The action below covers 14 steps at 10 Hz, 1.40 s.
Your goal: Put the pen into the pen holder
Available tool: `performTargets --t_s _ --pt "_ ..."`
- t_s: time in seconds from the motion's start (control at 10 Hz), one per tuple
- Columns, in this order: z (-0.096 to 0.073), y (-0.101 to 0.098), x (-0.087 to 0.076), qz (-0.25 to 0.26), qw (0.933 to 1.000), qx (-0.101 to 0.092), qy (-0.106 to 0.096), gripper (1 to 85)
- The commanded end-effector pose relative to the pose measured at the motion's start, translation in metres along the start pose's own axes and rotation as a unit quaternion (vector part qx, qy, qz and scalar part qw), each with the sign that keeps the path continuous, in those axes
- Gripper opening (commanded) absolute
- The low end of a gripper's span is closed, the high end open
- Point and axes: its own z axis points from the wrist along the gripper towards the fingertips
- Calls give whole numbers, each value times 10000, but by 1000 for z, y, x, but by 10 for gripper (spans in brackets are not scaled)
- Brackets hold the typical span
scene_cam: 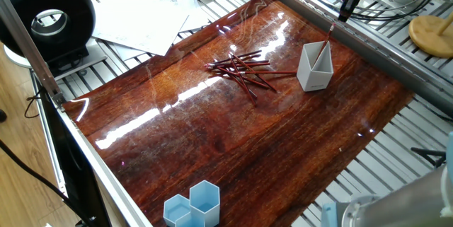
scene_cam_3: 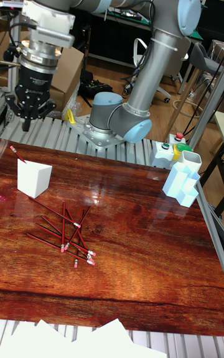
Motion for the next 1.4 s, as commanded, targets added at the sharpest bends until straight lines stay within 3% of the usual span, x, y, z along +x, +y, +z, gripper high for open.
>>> performTargets --t_s 0.0,0.1,0.3,0.5,0.6,0.7,0.8,0.9,1.0,1.1,1.3 --pt "-7 8 26 -217 9979 -129 597 10" --pt "-10 13 44 -376 9946 -258 928 10" --pt "-9 21 35 -515 9949 -411 758 10" --pt "-12 33 49 -618 9907 -672 1013 10" --pt "-10 48 38 -465 9903 -767 1062 10" --pt "0 69 6 -570 9893 -774 1099 10" --pt "12 77 -28 -880 9888 -742 948 63" --pt "22 77 -55 -1252 9856 -638 941 287" --pt "26 83 -83 -1401 9847 -555 874 293" --pt "24 91 -107 -1591 9817 -472 935 287" --pt "22 129 -143 -1555 9816 -553 957 290"
